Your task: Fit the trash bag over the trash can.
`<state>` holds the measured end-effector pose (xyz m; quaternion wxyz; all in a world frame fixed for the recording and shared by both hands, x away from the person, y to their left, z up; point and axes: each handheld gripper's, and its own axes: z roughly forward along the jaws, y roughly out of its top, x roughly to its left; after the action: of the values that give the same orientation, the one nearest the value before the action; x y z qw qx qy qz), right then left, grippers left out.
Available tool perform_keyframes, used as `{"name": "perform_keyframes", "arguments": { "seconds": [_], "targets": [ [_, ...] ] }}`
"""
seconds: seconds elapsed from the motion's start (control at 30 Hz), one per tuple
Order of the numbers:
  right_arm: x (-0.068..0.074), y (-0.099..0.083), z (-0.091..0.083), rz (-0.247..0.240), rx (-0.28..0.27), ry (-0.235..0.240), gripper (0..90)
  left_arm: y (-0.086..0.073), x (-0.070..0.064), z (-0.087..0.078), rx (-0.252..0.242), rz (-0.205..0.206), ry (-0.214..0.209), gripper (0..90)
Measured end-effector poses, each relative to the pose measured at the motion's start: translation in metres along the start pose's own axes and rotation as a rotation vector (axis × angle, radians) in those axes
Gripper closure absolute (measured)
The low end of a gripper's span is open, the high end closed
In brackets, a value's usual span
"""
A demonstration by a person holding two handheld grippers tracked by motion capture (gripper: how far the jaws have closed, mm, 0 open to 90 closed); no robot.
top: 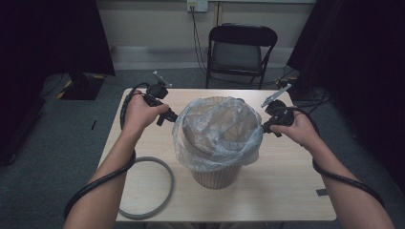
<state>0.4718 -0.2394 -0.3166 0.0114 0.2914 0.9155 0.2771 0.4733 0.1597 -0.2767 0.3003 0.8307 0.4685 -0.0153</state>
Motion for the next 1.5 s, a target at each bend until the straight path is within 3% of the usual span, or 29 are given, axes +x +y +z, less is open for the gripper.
{"name": "perform_keyframes", "arguments": {
  "seconds": [0.07, 0.1, 0.2, 0.27, 0.4, 0.57, 0.73, 0.8, 0.9, 0.93, 1.03, 1.13, 1.3, 1.37, 1.5],
  "targets": [
    [0.002, 0.003, -0.008, -0.004, -0.017, -0.007, 90.0, -0.004, 0.000, -0.012, 0.003, 0.011, 0.017, 51.2],
    [0.004, 0.005, -0.014, -0.005, -0.031, -0.005, 90.0, -0.007, 0.000, -0.017, -0.020, 0.017, 0.017, 47.3],
    [0.011, 0.009, -0.024, -0.016, -0.028, -0.021, 90.0, -0.015, 0.000, -0.026, -0.057, 0.022, -0.012, 42.2],
    [0.015, 0.011, -0.030, -0.024, -0.029, -0.029, 89.5, -0.020, -0.003, -0.030, -0.072, 0.050, -0.030, 39.5],
    [0.023, 0.016, -0.037, -0.027, -0.018, -0.043, 88.6, -0.025, -0.008, -0.033, -0.074, 0.058, -0.061, 38.9],
    [0.028, 0.022, -0.039, -0.040, -0.004, -0.050, 87.6, -0.027, -0.013, -0.039, -0.046, 0.100, -0.012, 37.0],
    [0.026, 0.024, -0.039, -0.037, 0.006, -0.051, 87.4, -0.019, -0.020, -0.027, -0.012, 0.147, -0.029, 37.3],
    [0.025, 0.025, -0.038, -0.028, 0.007, -0.046, 87.4, -0.014, -0.021, -0.020, -0.014, 0.141, -0.042, 45.0],
    [0.025, 0.025, -0.036, -0.026, 0.003, -0.041, 87.3, -0.008, -0.023, -0.011, -0.024, 0.121, -0.103, 57.1],
    [0.025, 0.025, -0.035, -0.025, 0.003, -0.041, 87.3, -0.006, -0.024, -0.008, -0.005, 0.128, -0.117, 64.9],
    [0.024, 0.026, -0.032, -0.029, 0.005, -0.038, 87.0, -0.003, -0.026, -0.003, 0.030, 0.097, -0.102, 80.3],
    [0.023, 0.026, -0.032, -0.026, 0.003, -0.038, 86.4, 0.001, -0.023, -0.001, 0.044, 0.061, -0.129, 89.7],
    [0.021, 0.026, -0.033, -0.024, -0.006, -0.037, 86.6, 0.005, -0.021, -0.003, 0.071, 0.034, -0.071, 90.0],
    [0.020, 0.026, -0.032, -0.023, -0.006, -0.029, 87.3, 0.005, -0.021, -0.006, 0.069, 0.024, -0.077, 90.0],
    [0.020, 0.023, -0.033, -0.025, -0.001, -0.031, 87.1, 0.000, -0.021, -0.015, 0.047, 0.063, -0.068, 87.5]
  ]
}}
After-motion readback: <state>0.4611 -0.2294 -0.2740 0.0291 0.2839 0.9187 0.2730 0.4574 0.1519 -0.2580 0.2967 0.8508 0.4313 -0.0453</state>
